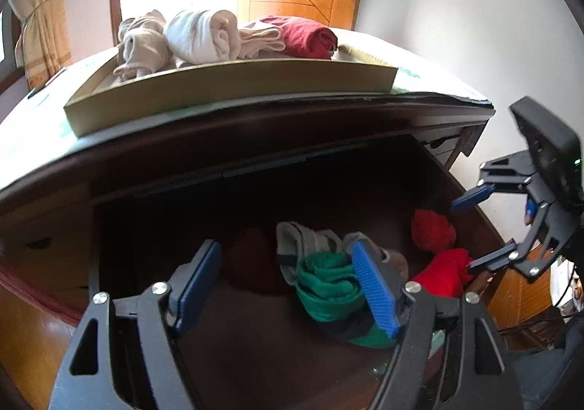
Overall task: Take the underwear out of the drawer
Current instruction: 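Move both open grippers back down into the open drawer, then close right gripper on red underwear while left gripper closes on green striped underwear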
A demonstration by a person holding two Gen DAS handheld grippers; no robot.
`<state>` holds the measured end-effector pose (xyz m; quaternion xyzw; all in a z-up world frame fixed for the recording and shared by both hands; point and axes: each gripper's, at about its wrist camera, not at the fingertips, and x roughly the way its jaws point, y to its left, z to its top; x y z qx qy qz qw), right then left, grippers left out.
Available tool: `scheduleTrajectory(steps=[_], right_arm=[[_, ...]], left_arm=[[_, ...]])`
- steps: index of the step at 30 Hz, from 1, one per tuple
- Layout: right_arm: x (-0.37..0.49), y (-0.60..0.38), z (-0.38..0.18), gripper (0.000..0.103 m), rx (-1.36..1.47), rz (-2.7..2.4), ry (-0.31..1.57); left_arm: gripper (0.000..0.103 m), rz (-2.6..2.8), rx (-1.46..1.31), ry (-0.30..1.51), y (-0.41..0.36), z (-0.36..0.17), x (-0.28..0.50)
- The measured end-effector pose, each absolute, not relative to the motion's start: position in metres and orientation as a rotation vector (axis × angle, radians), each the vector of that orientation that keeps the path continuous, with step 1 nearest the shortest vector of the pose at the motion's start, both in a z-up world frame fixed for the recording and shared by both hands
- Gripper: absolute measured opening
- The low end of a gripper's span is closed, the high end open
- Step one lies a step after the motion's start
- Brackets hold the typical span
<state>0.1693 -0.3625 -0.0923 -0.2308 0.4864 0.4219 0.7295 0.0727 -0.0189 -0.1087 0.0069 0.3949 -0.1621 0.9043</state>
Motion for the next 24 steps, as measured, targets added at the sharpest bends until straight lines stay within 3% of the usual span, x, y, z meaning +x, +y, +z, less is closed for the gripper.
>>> scheduleTrajectory(steps=[15, 24], right_arm=[[0.189, -0.339, -0.137, 0.075, -0.467, 0.953, 1.301], [0.204, -0.345, -0.132, 0.075, -0.363, 0.929, 1.311]], left_arm=[[0.078, -0.341, -0.072, 0.843, -0.020, -0.117, 0.060], [0.079, -0.306, -0.128, 0.856, -0.010, -0.122, 0.062]])
